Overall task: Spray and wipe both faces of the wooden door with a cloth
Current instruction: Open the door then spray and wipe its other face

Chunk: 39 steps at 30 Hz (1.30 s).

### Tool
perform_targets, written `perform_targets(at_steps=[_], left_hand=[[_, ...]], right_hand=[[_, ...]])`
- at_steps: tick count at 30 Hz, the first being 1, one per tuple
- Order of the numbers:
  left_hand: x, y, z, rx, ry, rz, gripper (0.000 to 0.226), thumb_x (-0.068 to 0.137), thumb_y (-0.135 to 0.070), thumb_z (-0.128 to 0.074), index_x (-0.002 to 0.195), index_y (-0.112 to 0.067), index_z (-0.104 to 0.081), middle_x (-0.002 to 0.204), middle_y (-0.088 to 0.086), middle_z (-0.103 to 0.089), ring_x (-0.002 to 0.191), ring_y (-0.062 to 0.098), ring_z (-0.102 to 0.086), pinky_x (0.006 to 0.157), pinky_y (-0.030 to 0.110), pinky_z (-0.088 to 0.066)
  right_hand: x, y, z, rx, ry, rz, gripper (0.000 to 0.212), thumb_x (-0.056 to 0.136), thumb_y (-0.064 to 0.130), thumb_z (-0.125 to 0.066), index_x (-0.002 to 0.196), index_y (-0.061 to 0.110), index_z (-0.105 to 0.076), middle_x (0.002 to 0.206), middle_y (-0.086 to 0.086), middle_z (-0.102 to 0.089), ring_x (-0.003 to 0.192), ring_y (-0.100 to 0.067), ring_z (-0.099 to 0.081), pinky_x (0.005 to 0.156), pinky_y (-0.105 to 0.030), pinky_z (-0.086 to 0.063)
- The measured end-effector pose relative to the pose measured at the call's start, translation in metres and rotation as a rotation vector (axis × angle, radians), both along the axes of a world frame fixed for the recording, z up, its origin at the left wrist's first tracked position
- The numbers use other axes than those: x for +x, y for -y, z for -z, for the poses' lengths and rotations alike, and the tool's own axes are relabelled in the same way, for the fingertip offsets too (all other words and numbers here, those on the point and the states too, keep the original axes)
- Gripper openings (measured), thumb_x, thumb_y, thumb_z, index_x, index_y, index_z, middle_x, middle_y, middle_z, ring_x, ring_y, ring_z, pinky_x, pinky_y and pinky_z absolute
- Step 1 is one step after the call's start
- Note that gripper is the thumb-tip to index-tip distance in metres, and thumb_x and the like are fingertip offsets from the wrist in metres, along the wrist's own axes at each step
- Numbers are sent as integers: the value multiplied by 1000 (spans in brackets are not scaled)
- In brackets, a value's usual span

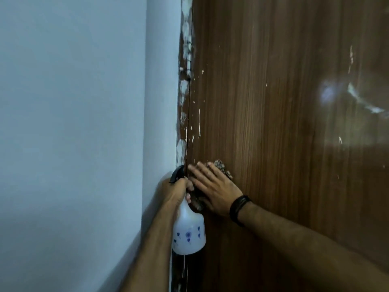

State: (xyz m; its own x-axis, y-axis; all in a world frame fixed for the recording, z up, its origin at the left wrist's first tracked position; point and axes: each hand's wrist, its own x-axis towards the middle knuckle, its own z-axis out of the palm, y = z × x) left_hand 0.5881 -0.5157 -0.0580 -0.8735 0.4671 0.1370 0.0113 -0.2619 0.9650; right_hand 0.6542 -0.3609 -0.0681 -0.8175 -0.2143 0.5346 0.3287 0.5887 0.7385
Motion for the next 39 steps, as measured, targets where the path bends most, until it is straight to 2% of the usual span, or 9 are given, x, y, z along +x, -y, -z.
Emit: perform_targets(at_steps=[4, 9, 14, 17, 20, 25, 33, 36, 39], left_hand=[[5, -2, -15, 41, -17, 2, 15, 67, 4, -62, 80, -2, -67, 48, 7, -55, 38, 17, -46, 47, 27, -42], [11, -3, -46, 126, -56, 30, 17, 71, 3, -65, 85, -6, -67, 50, 4, -57, 43, 18, -48, 57, 35, -46], [36, -4, -74, 157, -154, 71, 18, 76, 4, -64, 88, -9, -65, 62, 7, -63, 45, 18, -48, 51, 32, -44], [51, -15, -78, 146, -173, 88, 18, 77, 5, -64, 82, -12, -64, 64, 8, -60, 46, 18, -48, 54, 33, -45], [69, -29, -84, 149, -187, 163, 15, 77, 3, -66, 81, -11, -66, 62, 6, -61, 46, 15, -50, 52, 31, -46], [102, -43, -99, 133, -254, 292, 14, 80, 3, -65, 87, -9, -68, 65, 7, -61, 48, 15, -51, 55, 32, -47], [159, -73, -104, 115, -281, 384, 11, 82, 3, -65, 84, -8, -66, 60, 6, -59, 46, 15, -51, 53, 31, -47], [177, -79, -106, 162, -260, 352, 10, 83, 2, -67, 84, -8, -67, 58, 4, -60, 44, 13, -51, 51, 29, -47], [195, -81, -115, 192, -264, 372, 8, 84, -1, -67, 83, -9, -67, 52, 1, -58, 43, 12, -51, 56, 32, -48]], right_hand=[[-9, -1, -28, 99, 48, -35, 66, 96, 52, -40, 153, 18, -32, 161, -8, -13, 149, -27, -22, 122, -46, 1], [-31, 13, -120, -33, -185, -12, 63, 98, 48, -41, 153, 18, -33, 164, -8, -12, 151, -29, -14, 122, -47, 2], [-14, 16, -142, 55, -28, 57, 68, 93, 41, -7, 157, 21, -17, 166, -7, 3, 152, -28, -1, 120, -45, 9], [12, 6, -168, -27, -198, 2, 61, 98, 48, -22, 152, 20, -33, 165, -7, -12, 151, -28, -14, 122, -45, 1], [39, -8, -191, -68, -306, 41, 60, 101, 52, -32, 153, 20, -30, 166, -5, -8, 152, -27, -9, 123, -45, 1], [86, -27, -173, 49, -127, 116, 66, 96, 48, -31, 156, 22, -20, 166, -6, -3, 152, -26, -4, 123, -47, -1], [190, -59, -220, -118, -461, 169, 66, 100, 57, -31, 156, 23, -23, 166, -1, -4, 153, -22, -3, 123, -49, -7], [223, -72, -190, -120, -478, 161, 67, 101, 56, -30, 157, 22, -20, 166, -2, 0, 153, -21, 3, 123, -49, -3], [254, -85, -147, -59, -401, 199, 67, 101, 56, -32, 157, 21, -21, 166, -3, 1, 153, -22, 2, 122, -50, -11]])
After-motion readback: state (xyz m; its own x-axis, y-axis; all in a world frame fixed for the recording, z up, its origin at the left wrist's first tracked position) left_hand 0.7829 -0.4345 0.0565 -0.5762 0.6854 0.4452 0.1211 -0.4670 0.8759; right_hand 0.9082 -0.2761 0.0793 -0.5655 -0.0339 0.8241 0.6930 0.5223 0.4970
